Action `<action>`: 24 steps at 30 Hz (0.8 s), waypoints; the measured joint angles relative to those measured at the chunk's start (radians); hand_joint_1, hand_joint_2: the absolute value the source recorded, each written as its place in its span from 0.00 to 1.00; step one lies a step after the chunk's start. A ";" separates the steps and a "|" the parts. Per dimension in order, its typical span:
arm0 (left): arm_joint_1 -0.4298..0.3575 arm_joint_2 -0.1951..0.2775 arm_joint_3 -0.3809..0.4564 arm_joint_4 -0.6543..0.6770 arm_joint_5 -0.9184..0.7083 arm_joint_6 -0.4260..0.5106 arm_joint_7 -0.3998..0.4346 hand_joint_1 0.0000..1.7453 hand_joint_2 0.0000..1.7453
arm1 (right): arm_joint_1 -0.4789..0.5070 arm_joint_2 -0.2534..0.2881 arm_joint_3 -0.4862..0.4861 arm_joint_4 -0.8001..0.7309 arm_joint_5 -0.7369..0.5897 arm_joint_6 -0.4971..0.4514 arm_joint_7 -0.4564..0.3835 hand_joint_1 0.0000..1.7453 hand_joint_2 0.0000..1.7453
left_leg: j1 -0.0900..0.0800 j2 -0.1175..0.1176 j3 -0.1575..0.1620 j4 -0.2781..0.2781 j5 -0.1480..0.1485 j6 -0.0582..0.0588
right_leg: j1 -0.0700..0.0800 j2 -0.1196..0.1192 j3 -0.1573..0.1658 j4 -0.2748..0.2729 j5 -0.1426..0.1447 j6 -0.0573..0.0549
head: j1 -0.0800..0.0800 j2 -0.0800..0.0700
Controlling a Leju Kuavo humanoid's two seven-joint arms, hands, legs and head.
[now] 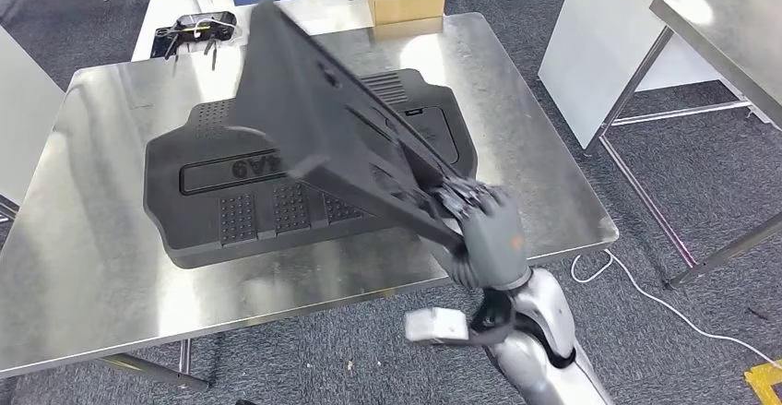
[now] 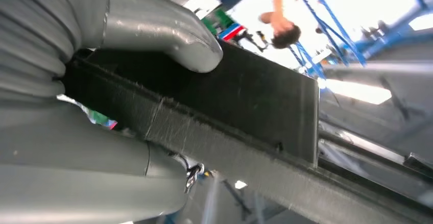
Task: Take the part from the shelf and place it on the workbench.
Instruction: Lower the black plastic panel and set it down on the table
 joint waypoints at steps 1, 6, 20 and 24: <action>-0.005 -0.001 -0.002 0.000 -0.007 -0.004 0.006 0.00 1.00 | -0.039 0.001 0.014 0.027 0.035 0.014 0.028 1.00 1.00 | 0.000 0.001 0.001 -0.002 0.000 -0.001 | 0.001 0.001 0.000 0.000 -0.001 -0.002 | 0.000 0.000; -0.024 -0.012 -0.020 0.000 -0.035 -0.017 0.030 0.00 1.00 | -0.230 0.023 0.077 0.221 0.190 0.059 0.127 1.00 1.00 | 0.003 0.001 0.003 -0.006 0.002 -0.026 | 0.006 0.000 0.001 0.001 -0.001 -0.010 | 0.000 0.000; -0.038 -0.023 -0.074 0.000 -0.073 -0.034 0.052 0.00 1.00 | -0.532 0.067 0.132 0.828 0.393 -0.040 0.158 1.00 1.00 | -0.004 -0.003 0.006 -0.006 0.003 -0.032 | -0.002 -0.004 0.009 -0.005 0.000 -0.009 | 0.001 0.000; -0.039 -0.023 -0.080 0.000 -0.073 -0.034 0.052 0.00 1.00 | -0.555 0.076 0.134 0.902 0.404 -0.042 0.160 1.00 1.00 | -0.006 -0.003 0.006 -0.006 0.002 -0.032 | -0.002 -0.004 0.009 -0.006 0.000 -0.009 | 0.001 0.000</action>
